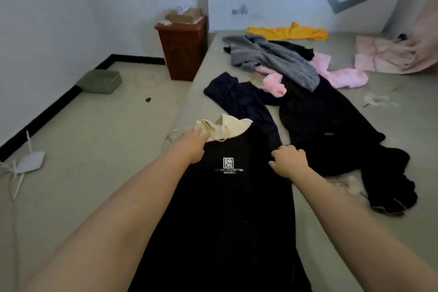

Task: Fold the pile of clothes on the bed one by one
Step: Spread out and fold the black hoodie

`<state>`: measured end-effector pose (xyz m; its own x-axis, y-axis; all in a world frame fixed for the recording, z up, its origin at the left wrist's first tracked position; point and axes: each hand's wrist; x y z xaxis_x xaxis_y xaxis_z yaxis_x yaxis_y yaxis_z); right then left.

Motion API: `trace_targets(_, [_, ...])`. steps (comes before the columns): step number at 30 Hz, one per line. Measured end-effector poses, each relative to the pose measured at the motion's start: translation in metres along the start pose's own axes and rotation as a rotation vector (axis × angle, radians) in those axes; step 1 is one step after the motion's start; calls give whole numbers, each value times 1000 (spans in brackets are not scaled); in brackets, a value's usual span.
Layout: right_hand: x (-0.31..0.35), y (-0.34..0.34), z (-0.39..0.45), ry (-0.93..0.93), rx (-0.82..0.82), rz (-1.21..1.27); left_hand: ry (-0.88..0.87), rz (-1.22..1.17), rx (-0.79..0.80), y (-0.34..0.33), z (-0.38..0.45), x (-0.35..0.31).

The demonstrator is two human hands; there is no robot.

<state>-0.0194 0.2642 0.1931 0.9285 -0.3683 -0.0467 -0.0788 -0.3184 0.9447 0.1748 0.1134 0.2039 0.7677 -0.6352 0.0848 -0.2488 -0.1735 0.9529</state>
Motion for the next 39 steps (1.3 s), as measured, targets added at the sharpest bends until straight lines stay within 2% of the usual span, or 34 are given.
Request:
trace_targets(2, [3, -51, 0, -1, 140, 21, -19, 48, 129, -52, 5, -4])
trace_targets(4, [8, -94, -4, -26, 208, 72, -16, 58, 198, -92, 6, -5])
trace_targets(8, [35, -169, -30, -168, 239, 198, -21, 8, 265, -165, -8, -7])
trace_targets(12, [51, -230, -64, -355, 314, 193, -124, 1, 385, -241, -44, -14])
trace_targets(15, [28, -253, -69, -357, 312, 277, -161, 19, 461, -282, -66, -19])
trace_targets(17, [-6, -254, -60, -358, 273, 190, -150, 7, 435, -297, -69, -20])
trace_targets(20, [-67, -241, -47, -454, 195, -61, -141, -40, 340, -313, -71, -19])
trace_targets(23, [-108, -232, -45, -574, 205, -291, -127, -91, 281, -325, -73, -18])
trace_targets(25, [-105, -236, -48, -477, 211, -327, -116, -118, 252, -326, -78, -20])
trace_targets(27, [-81, -248, -56, -254, 149, -176, -115, -172, 194, -325, -85, -25])
trace_targets(29, [-42, -267, -77, -137, 134, 36, -122, -262, 93, -323, -96, -31])
trace_targets(32, [-1, -300, -114, -285, 215, 208, -142, -296, 45, -329, -130, -40])
trace_targets(34, [7, -313, -129, -364, 183, 284, -193, -267, 127, -336, -160, -44])
trace_targets(37, [-5, -311, -137, -297, 66, 255, -237, -211, 253, -343, -198, -40])
trace_targets(39, [-18, -303, -143, -255, 72, 175, -260, -123, 325, -345, -216, -40])
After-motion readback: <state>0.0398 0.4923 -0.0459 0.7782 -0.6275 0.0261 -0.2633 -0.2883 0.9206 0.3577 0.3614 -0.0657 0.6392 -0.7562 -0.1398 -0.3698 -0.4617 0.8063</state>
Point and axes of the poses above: each hand's wrist, its own z-axis towards the middle knuckle, its own y-axis out of the back of the hand, x = y × z, and after that the axes turned 4 degrees about y, right-handed
